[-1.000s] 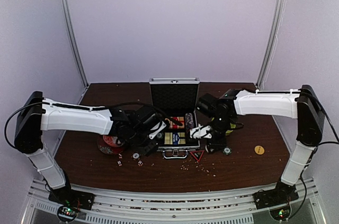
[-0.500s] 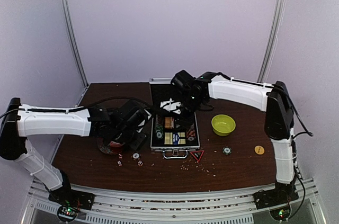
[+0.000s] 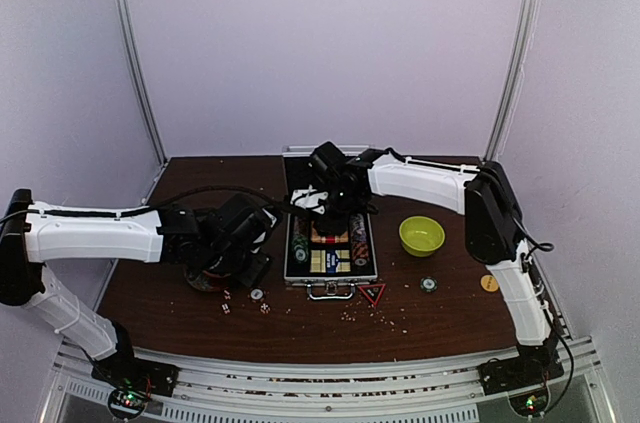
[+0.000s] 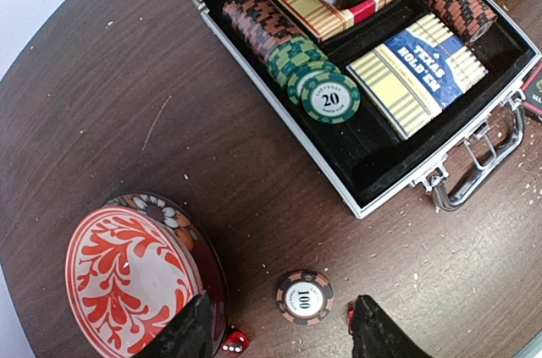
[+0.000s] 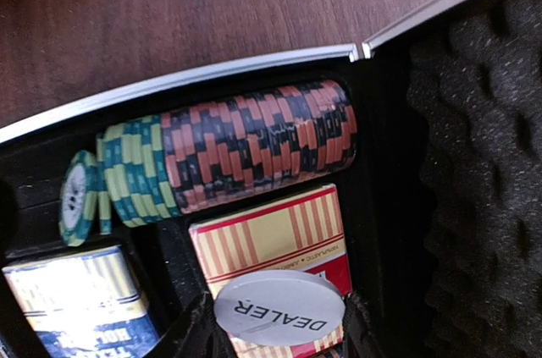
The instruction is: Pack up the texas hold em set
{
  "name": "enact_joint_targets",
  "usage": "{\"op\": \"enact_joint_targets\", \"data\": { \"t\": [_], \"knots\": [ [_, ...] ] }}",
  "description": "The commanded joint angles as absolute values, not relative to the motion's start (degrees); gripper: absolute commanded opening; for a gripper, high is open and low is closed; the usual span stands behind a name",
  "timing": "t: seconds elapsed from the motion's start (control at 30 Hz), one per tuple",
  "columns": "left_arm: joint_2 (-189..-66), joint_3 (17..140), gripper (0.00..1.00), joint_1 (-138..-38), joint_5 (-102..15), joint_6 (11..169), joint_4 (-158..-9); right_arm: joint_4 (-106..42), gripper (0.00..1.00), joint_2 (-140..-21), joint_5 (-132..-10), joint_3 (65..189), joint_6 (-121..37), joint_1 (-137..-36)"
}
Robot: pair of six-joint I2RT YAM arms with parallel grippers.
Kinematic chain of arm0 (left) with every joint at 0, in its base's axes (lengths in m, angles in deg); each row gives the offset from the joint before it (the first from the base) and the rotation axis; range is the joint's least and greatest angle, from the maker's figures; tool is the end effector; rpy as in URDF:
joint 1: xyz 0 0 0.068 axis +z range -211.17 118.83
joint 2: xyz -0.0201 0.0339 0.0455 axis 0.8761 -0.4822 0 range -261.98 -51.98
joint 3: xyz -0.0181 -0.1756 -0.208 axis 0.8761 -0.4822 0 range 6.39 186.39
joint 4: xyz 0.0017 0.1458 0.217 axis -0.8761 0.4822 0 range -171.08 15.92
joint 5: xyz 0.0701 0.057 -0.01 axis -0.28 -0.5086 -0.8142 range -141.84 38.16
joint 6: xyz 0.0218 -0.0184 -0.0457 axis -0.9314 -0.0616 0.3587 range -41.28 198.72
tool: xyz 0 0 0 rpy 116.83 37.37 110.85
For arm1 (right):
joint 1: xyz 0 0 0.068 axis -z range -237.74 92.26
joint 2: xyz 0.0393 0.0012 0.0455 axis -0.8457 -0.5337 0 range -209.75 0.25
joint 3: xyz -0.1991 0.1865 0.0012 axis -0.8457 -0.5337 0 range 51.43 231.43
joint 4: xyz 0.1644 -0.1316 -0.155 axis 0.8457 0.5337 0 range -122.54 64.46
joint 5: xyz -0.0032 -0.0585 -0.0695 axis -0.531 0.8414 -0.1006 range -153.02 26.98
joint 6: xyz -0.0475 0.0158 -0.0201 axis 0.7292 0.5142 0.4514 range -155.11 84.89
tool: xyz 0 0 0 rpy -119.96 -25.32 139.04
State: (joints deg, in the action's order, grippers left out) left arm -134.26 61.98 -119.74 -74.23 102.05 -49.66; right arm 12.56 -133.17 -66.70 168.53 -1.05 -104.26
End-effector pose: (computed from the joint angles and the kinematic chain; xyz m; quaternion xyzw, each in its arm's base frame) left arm 0.1611 -0.2376 0.2279 0.2347 0.9151 -0.0356 0.3259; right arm 0.3465 0.3685 0.1978 -0.6324 0.7337 0.0577 0.2418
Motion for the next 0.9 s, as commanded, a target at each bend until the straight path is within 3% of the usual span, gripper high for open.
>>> {"op": "enact_joint_targets", "data": {
  "t": [0.0, 0.33, 0.63, 0.87],
  "knots": [
    [-133.4, 61.6, 0.57, -119.6, -75.5, 102.6, -50.6, 11.4, 0.49, -135.6, -61.9, 169.9, -2.1, -104.3],
    [-134.1, 61.8, 0.57, -119.6, -75.5, 102.4, -50.6, 9.7, 0.49, -136.5, -59.5, 169.1, -2.2, -104.2],
    [-134.8, 62.0, 0.57, -119.6, -75.3, 101.9, -50.6, 10.3, 0.62, -136.4, -61.0, 168.7, -2.1, -104.3],
    [-135.0, 62.5, 0.57, -119.6, -75.8, 101.9, -50.7, 12.7, 0.64, -133.3, -62.9, 169.3, -2.2, -104.2]
  ]
}}
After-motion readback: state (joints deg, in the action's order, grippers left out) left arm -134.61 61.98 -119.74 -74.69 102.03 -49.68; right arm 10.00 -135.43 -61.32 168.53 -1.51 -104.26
